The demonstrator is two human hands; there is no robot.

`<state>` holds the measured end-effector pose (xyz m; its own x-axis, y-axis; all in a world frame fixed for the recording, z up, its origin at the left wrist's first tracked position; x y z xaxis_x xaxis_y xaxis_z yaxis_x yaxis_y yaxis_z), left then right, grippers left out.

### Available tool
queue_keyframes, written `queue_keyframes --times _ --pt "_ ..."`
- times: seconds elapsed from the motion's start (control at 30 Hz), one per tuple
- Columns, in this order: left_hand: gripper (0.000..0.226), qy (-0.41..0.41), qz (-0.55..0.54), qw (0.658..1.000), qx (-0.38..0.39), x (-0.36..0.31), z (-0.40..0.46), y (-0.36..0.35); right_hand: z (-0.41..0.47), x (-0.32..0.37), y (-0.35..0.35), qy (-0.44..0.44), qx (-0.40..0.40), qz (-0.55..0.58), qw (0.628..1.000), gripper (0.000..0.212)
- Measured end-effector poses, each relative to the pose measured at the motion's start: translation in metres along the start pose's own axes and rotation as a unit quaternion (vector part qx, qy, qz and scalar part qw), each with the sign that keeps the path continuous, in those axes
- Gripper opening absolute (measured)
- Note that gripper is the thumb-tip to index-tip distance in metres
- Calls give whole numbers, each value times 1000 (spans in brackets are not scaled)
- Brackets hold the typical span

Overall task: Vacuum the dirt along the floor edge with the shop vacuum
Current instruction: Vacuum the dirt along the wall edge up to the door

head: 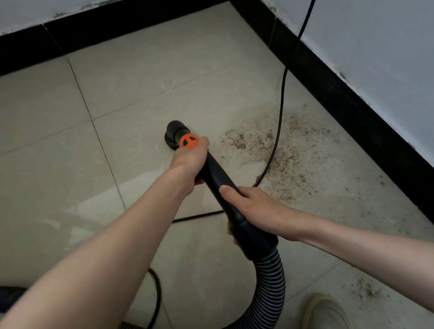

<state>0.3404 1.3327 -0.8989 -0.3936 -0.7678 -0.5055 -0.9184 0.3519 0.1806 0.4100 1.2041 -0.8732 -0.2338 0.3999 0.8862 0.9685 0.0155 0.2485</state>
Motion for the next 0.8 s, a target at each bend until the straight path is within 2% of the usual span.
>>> queue_keyframes --times 0.13,0.27,0.4,0.5,0.63,0.7,0.8 --pt "25 -4 35 999 27 -3 -5 -8 -8 1 1 -16 2 36 999 36" --pt "23 15 13 999 39 -1 -17 -16 -18 5 3 -28 -21 34 999 32" --pt "23 29 -5 999 44 6 -24 -11 -20 8 -2 -2 -37 15 999 33" --pt "25 26 -23 998 51 15 -21 0 -14 7 -7 30 -16 -26 999 35" --pt "42 26 -66 997 30 36 -16 11 -16 -3 -16 56 2 -54 997 35" --pt "43 24 -79 997 10 45 -23 11 -24 -2 -18 65 6 -62 996 36" --pt "42 22 -44 999 -23 56 -36 10 -38 -2 -23 71 11 -68 995 35"
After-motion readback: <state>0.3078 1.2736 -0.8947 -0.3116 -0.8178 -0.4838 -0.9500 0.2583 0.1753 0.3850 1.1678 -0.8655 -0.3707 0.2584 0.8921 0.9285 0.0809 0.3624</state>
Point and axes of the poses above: each hand's wrist, its own z-axis towards the middle knuckle, its own y-axis out of the back of the hand, x = y × z, the point moved 9 cm from there along z, towards the middle knuckle, and after that the axes turned 15 degrees about y, right-handed, at the moved point
